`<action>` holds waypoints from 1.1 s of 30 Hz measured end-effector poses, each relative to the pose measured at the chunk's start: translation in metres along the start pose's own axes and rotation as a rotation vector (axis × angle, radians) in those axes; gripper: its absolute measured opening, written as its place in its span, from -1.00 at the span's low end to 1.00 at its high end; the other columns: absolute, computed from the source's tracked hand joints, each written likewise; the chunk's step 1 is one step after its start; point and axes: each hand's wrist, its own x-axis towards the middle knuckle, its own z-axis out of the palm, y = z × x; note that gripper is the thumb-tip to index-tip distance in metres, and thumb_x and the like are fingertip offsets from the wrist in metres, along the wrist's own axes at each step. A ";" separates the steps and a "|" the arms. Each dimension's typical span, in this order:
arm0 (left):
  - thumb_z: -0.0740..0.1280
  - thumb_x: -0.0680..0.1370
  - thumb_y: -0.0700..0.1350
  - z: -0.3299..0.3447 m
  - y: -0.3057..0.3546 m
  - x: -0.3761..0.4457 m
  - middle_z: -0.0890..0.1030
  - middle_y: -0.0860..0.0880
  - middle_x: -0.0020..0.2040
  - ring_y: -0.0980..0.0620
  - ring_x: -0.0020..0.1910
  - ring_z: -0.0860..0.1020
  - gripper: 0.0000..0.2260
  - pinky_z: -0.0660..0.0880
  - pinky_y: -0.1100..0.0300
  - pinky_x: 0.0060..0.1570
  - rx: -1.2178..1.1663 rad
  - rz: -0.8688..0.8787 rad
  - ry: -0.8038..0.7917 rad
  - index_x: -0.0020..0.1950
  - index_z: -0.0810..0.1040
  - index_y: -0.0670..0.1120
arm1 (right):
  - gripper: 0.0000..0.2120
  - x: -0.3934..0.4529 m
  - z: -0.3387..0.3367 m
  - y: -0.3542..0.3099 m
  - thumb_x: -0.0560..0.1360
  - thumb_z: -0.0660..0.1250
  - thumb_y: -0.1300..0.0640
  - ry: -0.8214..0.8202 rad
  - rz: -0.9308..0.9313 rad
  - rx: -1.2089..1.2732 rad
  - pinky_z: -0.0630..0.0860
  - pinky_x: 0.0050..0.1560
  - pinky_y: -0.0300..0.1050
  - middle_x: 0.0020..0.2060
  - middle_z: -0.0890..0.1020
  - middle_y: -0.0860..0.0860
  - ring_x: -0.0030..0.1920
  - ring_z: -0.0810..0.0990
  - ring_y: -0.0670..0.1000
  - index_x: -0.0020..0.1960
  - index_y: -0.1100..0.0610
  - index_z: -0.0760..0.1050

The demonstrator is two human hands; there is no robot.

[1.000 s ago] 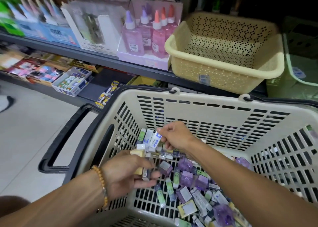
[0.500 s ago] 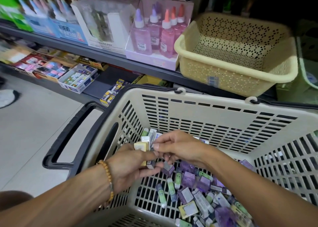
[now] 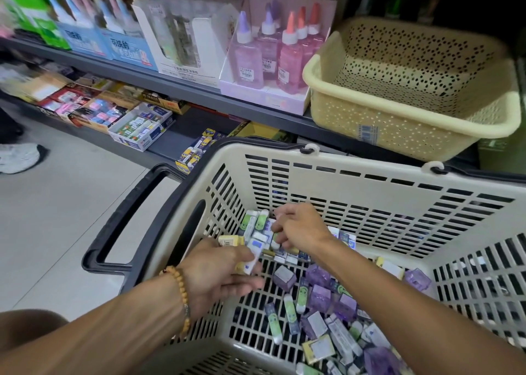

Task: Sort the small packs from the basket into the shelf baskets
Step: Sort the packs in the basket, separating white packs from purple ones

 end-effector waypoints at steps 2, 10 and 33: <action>0.36 0.53 -0.30 0.002 0.001 0.001 0.69 -0.27 -0.15 -0.12 -0.34 0.68 -0.64 0.56 0.20 -0.49 -0.019 0.009 0.025 0.28 0.35 -0.30 | -0.82 -0.009 -0.006 -0.002 0.62 0.24 0.13 -0.076 -0.065 -0.013 0.54 -0.34 -0.23 -0.22 0.62 0.03 -0.33 0.57 -0.05 -0.01 0.13 0.61; 0.38 0.50 -0.34 0.008 0.003 0.002 0.62 -0.30 -0.02 -0.06 -0.34 0.67 -0.74 0.57 0.23 -0.45 -0.054 0.048 0.056 0.15 0.45 -0.29 | -0.91 -0.015 -0.019 0.002 0.54 0.39 0.19 -0.265 0.029 0.052 0.49 -0.44 -0.29 -0.35 0.62 0.05 -0.44 0.52 -0.09 -0.03 0.22 0.62; 0.38 0.53 -0.21 0.022 0.010 -0.002 0.68 -0.22 -0.12 0.00 -0.41 0.62 -0.79 0.51 0.27 -0.49 0.062 0.063 -0.101 0.11 0.54 -0.28 | -0.86 -0.028 -0.046 0.001 0.57 0.34 0.17 -0.212 0.052 0.055 0.48 -0.45 -0.27 -0.36 0.63 0.05 -0.44 0.54 -0.06 -0.09 0.21 0.62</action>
